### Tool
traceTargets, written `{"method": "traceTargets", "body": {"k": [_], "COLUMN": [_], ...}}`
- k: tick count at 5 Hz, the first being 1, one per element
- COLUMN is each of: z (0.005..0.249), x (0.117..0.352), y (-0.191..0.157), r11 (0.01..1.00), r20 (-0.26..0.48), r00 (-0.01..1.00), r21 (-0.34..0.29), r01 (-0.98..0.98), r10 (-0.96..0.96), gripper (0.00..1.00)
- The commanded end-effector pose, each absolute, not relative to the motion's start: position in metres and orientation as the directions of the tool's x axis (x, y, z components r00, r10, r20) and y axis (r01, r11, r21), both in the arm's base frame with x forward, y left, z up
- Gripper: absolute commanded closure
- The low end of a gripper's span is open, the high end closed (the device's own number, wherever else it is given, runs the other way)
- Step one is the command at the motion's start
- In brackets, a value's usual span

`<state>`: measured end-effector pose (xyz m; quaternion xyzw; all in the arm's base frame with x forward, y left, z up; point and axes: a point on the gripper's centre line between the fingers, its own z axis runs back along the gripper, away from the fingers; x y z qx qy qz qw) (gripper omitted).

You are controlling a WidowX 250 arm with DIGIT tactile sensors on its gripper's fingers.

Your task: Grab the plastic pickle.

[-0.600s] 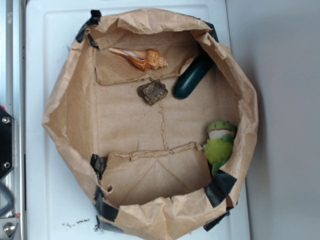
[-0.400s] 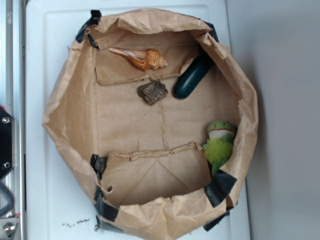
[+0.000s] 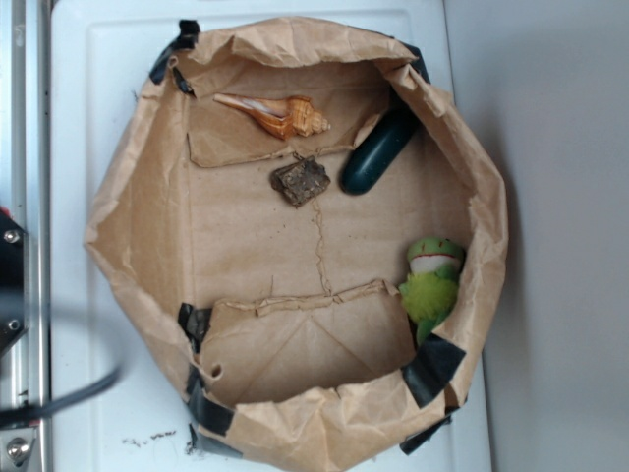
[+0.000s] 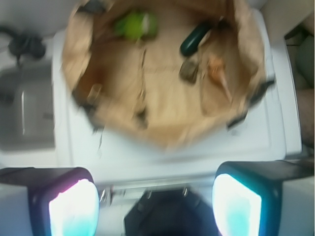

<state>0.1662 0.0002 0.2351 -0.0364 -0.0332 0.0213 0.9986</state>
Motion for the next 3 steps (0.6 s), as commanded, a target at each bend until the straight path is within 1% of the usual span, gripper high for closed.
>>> {"method": "traceTargets", "body": {"k": [1,2,3], "z": [0.245,0.245,0.248], "x": [0.169,0.169,0.204], "y": [0.004,0.004,-0.002], "r11": [0.996,0.996,0.988], "r20": [0.107,0.107,0.094], "r00": [0.993,0.993,0.990], "r21": [-0.077,-0.077,-0.125], "r01": [-0.049,-0.049,-0.091], "r10": [0.057,0.057,0.103], "gripper": [0.00,0.00,0.00]}}
